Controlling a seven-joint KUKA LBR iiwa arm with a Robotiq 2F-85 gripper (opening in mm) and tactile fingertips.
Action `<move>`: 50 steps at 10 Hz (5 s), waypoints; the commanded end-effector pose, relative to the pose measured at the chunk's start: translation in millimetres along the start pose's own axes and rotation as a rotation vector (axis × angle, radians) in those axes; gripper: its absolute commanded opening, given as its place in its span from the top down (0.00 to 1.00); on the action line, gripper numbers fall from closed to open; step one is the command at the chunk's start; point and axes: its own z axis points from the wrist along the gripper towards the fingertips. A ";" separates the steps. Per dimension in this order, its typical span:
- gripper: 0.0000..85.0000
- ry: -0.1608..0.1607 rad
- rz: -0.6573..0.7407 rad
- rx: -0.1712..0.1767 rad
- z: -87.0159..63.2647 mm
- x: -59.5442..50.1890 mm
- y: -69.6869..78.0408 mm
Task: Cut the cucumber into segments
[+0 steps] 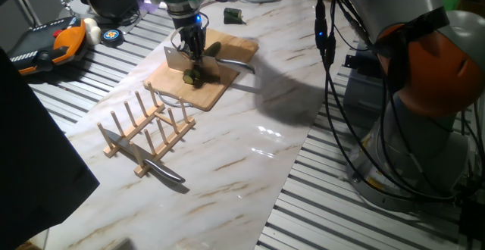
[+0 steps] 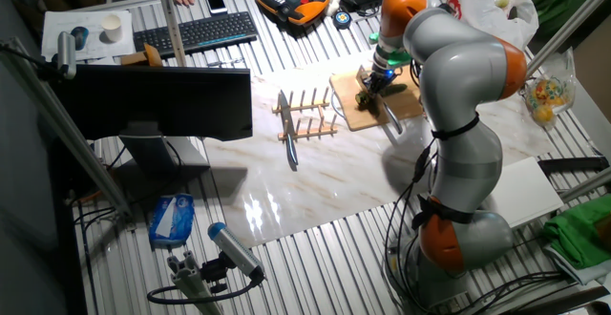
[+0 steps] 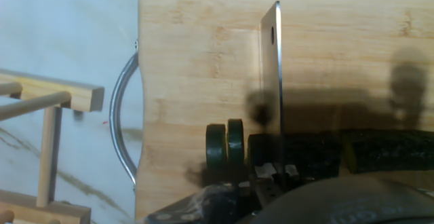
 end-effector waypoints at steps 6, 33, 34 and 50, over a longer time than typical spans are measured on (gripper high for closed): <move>0.99 0.014 0.007 -0.008 -16.6 2.8 4.0; 0.99 0.008 -0.009 0.043 -29.8 4.1 -11.1; 0.99 0.008 -0.009 0.043 -29.0 4.0 -10.9; 0.99 0.014 -0.015 0.016 -5.3 0.1 -12.1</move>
